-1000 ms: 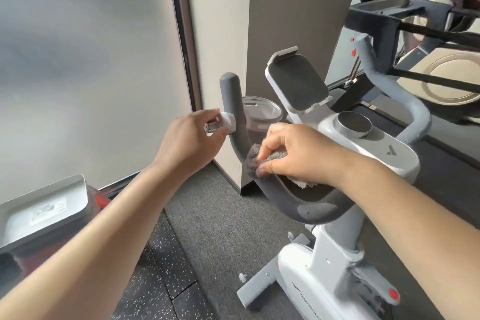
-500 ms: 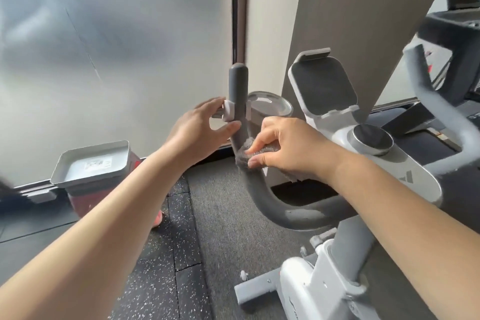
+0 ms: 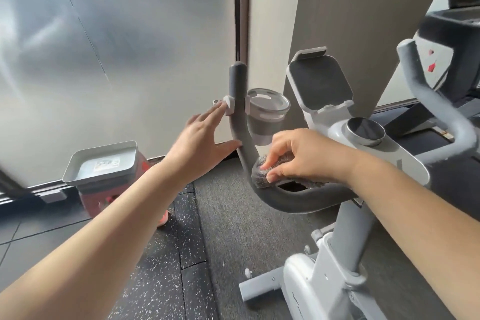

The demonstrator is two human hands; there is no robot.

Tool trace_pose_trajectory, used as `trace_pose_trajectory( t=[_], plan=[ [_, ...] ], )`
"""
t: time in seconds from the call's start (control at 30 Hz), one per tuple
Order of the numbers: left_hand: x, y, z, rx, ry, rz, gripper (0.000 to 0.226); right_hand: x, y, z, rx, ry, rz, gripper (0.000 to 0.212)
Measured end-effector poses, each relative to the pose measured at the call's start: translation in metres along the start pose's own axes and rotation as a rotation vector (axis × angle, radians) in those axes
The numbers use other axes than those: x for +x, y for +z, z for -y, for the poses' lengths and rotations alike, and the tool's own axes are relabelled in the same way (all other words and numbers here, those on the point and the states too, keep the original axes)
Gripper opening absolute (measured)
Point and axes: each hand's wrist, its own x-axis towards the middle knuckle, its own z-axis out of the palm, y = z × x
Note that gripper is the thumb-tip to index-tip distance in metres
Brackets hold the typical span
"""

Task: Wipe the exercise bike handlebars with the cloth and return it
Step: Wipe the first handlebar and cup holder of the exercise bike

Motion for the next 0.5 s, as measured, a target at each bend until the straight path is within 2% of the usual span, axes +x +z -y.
trace_pose_trajectory(
  t=[0.07,0.13,0.23,0.3,0.4,0.5],
  plan=[
    [-0.008,0.002,-0.002,-0.022,0.007,0.011,0.081,-0.014,-0.005,0.000,-0.044,0.029,0.116,0.012],
    [-0.015,0.006,-0.002,-0.040,0.013,0.010,0.080,-0.018,-0.007,-0.002,-0.031,0.054,0.108,0.011],
    [-0.023,0.009,-0.004,-0.039,0.006,-0.001,0.075,-0.008,0.007,0.003,0.134,0.019,-0.231,0.014],
    [-0.027,0.012,-0.007,-0.037,-0.002,-0.006,0.070,0.004,0.019,0.007,0.083,-0.034,-0.351,0.017],
    [-0.034,0.014,-0.016,-0.031,-0.030,-0.033,0.061,0.009,0.022,0.006,-0.014,-0.057,-0.289,0.018],
    [-0.041,0.015,-0.029,-0.018,-0.066,-0.087,0.054,-0.003,0.010,-0.005,-0.055,-0.117,-0.114,0.019]
  ],
)
